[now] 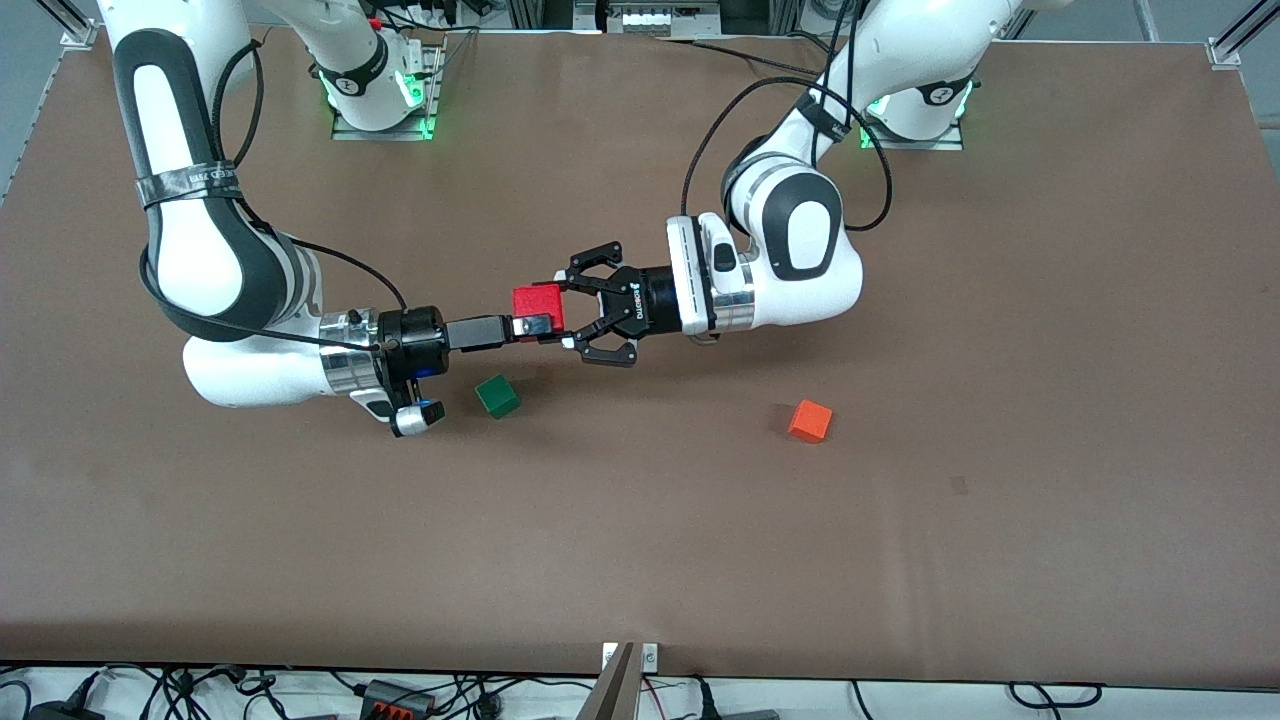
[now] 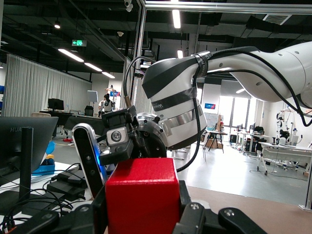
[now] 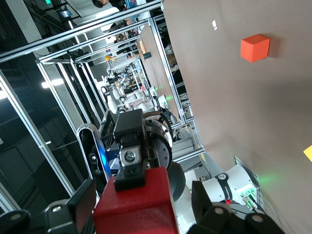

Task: Pass red block to right arm, stack on blue
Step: 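Close the right gripper on the red cube held by the left gripper, then open the left gripper and pull it back from the red cube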

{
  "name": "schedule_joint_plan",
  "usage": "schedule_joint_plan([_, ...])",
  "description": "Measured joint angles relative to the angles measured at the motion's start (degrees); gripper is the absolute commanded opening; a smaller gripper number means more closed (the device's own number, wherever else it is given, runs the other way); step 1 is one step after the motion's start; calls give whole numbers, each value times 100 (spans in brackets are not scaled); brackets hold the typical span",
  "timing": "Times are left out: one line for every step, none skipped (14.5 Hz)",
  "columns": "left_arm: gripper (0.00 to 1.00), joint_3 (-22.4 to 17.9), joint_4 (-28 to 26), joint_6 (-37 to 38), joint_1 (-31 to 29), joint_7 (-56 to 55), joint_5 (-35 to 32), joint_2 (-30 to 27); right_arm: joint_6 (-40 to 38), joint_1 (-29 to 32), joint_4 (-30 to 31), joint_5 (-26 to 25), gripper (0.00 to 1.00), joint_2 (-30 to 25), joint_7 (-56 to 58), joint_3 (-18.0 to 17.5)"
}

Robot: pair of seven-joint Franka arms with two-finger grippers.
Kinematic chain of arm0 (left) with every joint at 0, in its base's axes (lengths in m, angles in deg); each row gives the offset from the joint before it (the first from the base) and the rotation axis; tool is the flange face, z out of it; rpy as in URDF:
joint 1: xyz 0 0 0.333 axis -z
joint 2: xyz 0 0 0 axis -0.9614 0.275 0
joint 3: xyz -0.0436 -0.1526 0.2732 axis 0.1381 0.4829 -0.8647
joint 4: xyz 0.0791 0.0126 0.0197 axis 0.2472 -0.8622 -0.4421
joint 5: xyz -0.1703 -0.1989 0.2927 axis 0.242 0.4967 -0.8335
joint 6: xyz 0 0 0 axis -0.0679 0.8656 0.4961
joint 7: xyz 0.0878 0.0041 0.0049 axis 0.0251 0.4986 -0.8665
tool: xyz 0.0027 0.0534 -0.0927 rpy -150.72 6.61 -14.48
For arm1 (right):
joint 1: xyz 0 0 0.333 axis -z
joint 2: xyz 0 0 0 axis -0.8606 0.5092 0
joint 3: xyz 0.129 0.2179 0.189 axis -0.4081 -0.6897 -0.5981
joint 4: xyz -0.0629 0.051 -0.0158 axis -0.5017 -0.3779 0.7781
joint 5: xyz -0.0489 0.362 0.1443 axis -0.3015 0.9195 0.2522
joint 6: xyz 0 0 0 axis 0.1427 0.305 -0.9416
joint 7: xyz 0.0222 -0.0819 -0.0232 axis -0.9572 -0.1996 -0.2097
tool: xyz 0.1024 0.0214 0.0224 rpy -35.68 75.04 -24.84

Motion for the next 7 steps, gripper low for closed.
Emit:
schedule_joint_plan([2,0,0,0,0,0,0,0,-30,0,1,-9,75,0,0,0])
schedule_joint_plan([2,0,0,0,0,0,0,0,-71,0,1,-21,55,-1,0,0])
schedule_joint_plan([2,0,0,0,0,0,0,0,-106,0,1,-29,37,-2,0,1])
schedule_joint_plan([2,0,1,0,0,0,0,0,-142,0,1,-31,16,-5,0,2])
schedule_joint_plan([2,0,1,-3,0,-2,0,0,-174,0,-1,-27,0,-8,1,2])
schedule_joint_plan([2,3,2,-4,2,-89,27,0,-177,1,-16,-40,0,-11,122,8])
schedule_joint_plan([2,3,7,-4,3,-89,33,-1,-182,1,-23,-40,0,-13,132,10])
